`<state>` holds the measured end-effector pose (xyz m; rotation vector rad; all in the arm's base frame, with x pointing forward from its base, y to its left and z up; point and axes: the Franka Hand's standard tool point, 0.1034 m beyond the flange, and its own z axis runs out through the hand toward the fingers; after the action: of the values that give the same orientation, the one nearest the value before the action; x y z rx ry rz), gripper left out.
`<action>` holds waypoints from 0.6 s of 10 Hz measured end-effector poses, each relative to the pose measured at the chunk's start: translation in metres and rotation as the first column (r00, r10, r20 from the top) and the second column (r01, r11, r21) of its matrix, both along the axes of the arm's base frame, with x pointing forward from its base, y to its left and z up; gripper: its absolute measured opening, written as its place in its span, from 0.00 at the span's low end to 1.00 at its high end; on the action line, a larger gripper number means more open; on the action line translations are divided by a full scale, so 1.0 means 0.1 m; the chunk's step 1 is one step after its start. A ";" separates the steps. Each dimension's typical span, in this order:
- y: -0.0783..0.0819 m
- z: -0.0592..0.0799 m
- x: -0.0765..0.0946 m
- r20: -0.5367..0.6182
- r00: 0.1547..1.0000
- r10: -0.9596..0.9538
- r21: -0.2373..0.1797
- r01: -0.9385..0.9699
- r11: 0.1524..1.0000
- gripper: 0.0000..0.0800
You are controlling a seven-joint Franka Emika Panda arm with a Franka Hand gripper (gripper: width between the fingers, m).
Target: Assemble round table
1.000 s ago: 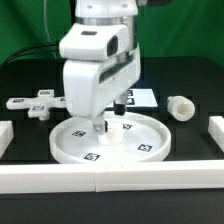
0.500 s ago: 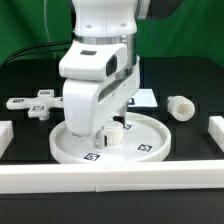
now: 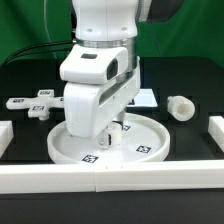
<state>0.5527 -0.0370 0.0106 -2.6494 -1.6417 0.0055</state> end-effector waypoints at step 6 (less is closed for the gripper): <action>0.00 0.00 0.00 0.000 1.000 0.000 0.000 0.000 1.000 0.51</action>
Offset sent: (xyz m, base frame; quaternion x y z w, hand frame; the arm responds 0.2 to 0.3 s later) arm 0.0000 0.0000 0.0000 0.0000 0.0000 0.0000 1.0000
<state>0.5527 -0.0370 0.0106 -2.6494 -1.6417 0.0055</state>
